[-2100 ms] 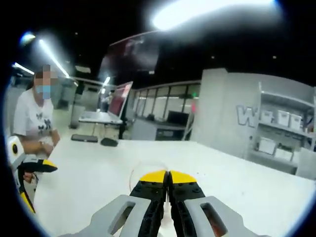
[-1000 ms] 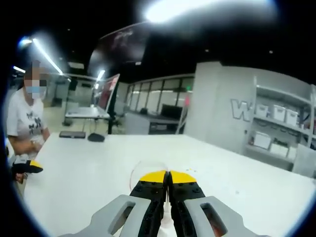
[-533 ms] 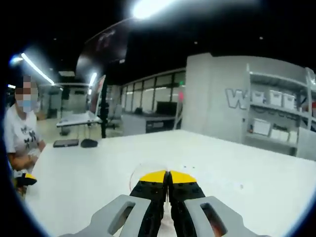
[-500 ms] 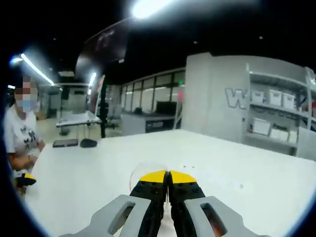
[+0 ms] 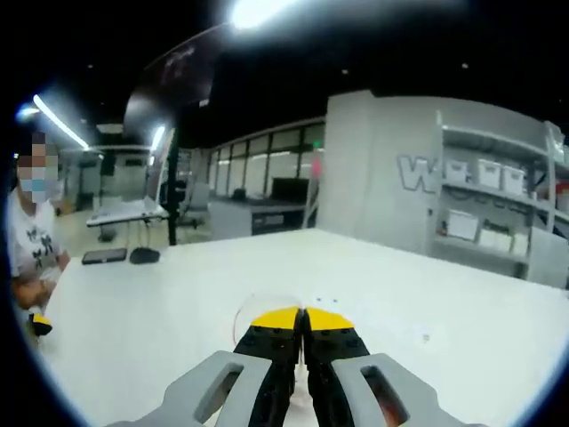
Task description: Open the resealable bag by pulling the two sides of the seal apart until the entire bag opening is separated and visibly accessible.
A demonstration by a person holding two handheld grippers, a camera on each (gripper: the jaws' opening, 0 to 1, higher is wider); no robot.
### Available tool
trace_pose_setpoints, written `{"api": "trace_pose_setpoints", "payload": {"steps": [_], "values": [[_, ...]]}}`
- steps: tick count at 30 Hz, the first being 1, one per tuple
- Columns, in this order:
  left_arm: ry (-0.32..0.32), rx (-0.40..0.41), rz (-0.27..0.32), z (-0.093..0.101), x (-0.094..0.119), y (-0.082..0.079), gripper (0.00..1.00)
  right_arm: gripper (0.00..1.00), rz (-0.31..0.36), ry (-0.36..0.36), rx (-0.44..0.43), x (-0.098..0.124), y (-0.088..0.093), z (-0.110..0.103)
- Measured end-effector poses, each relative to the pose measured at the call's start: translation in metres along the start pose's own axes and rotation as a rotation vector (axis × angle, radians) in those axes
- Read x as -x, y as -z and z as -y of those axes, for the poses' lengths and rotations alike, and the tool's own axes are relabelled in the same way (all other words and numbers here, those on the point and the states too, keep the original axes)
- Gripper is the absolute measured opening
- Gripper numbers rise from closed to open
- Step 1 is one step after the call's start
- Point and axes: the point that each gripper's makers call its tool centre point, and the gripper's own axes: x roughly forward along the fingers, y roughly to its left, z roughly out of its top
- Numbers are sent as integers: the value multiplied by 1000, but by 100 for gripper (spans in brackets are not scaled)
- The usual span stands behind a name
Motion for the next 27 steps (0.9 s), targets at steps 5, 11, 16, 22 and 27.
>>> {"api": "trace_pose_setpoints", "payload": {"steps": [5,11,16,22,27], "values": [[0,8,4,-1,-1,0,91,0,-19,12,-11,-6,4,7],[-2,2,-2,-3,-3,1,91,0,-24,30,-28,-13,7,15],[-3,-10,-4,-3,-4,-1,91,0,-30,40,-36,-18,10,20],[-3,1,-6,-4,-5,1,91,0,-40,61,-42,-27,12,29],[-5,4,-11,-5,-6,4,91,0,-44,84,-34,-33,12,35]]}}
